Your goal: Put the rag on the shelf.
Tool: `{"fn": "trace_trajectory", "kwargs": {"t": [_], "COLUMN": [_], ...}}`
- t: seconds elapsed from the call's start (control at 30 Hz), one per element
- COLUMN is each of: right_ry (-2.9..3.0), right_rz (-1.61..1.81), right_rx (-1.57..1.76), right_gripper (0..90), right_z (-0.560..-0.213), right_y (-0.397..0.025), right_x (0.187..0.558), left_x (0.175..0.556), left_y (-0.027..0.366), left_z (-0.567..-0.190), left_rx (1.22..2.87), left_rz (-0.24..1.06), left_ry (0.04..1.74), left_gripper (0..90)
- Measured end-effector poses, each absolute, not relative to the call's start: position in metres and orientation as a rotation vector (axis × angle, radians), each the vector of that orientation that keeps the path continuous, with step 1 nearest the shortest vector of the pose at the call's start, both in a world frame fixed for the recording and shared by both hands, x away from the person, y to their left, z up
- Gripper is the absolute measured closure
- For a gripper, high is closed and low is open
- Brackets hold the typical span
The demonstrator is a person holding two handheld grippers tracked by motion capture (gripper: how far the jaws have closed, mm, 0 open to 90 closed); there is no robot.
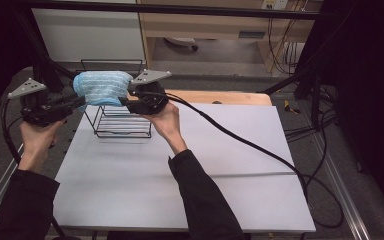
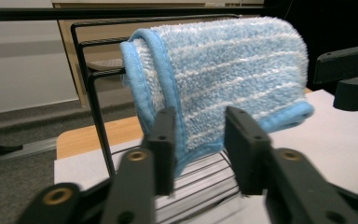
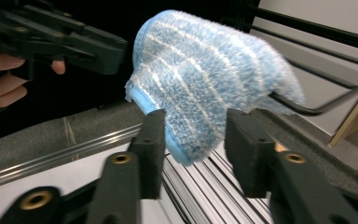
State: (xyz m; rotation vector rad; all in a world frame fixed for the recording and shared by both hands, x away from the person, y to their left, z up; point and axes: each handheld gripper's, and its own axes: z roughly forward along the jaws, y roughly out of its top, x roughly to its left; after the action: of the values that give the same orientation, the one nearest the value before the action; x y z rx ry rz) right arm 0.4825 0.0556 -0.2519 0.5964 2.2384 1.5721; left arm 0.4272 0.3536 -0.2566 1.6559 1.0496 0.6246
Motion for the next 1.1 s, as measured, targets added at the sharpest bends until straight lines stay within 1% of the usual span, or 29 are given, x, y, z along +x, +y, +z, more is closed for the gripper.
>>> {"fn": "trace_trajectory", "kwargs": {"t": [0.07,0.13,0.2,0.3,0.47,0.6,0.73,1.1], "right_ry": [2.232,2.24,2.245,2.248,2.265,2.255,2.239,2.226], "right_rz": [1.583,1.579,1.588,1.59,1.585,1.56,1.549,1.518], "right_rx": [0.622,0.646,0.663,0.699,0.764,0.793,0.829,0.946], "right_gripper": [45.5,37.7,32.6,21.8,10.9,6.1,2.5,0.7], "right_z": [-0.248,-0.245,-0.243,-0.243,-0.249,-0.257,-0.269,-0.312], "right_y": [0.049,0.041,0.033,0.019,-0.006,-0.028,-0.053,-0.125], "right_x": [0.48,0.478,0.476,0.472,0.468,0.462,0.454,0.429], "left_x": [0.423,0.419,0.416,0.411,0.404,0.399,0.395,0.383], "left_y": [0.353,0.352,0.35,0.347,0.341,0.333,0.323,0.297], "left_z": [-0.257,-0.258,-0.262,-0.272,-0.291,-0.306,-0.321,-0.362], "left_rx": [1.664,1.682,1.691,1.704,1.726,1.751,1.784,1.835], "left_rz": [0.627,0.614,0.606,0.611,0.596,0.586,0.582,0.531], "left_ry": [1.046,1.047,1.041,1.04,1.041,1.044,1.039,0.993], "left_gripper": [55.5,49.0,43.4,36.4,27.5,20.9,16.3,14.4]}}
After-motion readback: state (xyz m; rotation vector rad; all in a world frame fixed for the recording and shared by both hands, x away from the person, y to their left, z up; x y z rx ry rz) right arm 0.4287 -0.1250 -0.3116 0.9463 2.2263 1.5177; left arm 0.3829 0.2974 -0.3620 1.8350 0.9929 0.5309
